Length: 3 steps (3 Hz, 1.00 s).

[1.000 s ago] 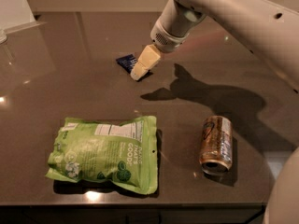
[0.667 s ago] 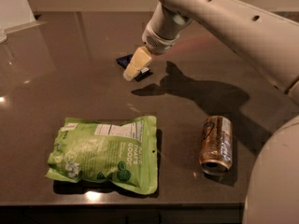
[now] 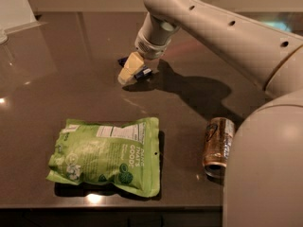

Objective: Move rxbar blueberry near green rice chip bag

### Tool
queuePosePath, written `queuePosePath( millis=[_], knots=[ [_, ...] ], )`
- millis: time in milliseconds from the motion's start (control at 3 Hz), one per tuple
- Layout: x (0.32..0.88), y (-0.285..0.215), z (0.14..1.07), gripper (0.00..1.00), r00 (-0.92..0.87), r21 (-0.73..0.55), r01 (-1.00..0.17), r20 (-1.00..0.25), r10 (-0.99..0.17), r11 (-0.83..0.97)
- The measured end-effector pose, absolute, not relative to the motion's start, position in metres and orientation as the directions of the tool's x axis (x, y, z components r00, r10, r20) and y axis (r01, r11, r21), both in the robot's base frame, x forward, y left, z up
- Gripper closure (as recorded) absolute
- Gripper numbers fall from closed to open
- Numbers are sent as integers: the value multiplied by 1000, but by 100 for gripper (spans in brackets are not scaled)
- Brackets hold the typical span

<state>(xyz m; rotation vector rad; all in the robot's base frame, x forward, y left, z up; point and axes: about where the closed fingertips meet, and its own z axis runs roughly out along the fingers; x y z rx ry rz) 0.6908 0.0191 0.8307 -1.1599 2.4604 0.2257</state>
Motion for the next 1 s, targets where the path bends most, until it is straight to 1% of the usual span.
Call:
queuePosePath(
  millis=[333,1000],
  knots=[
    [696,20,821,17,-586,-32,-757,-407,-700,653],
    [698,20,823,63,-596,-24,-751,-407,-693,660]
  ],
)
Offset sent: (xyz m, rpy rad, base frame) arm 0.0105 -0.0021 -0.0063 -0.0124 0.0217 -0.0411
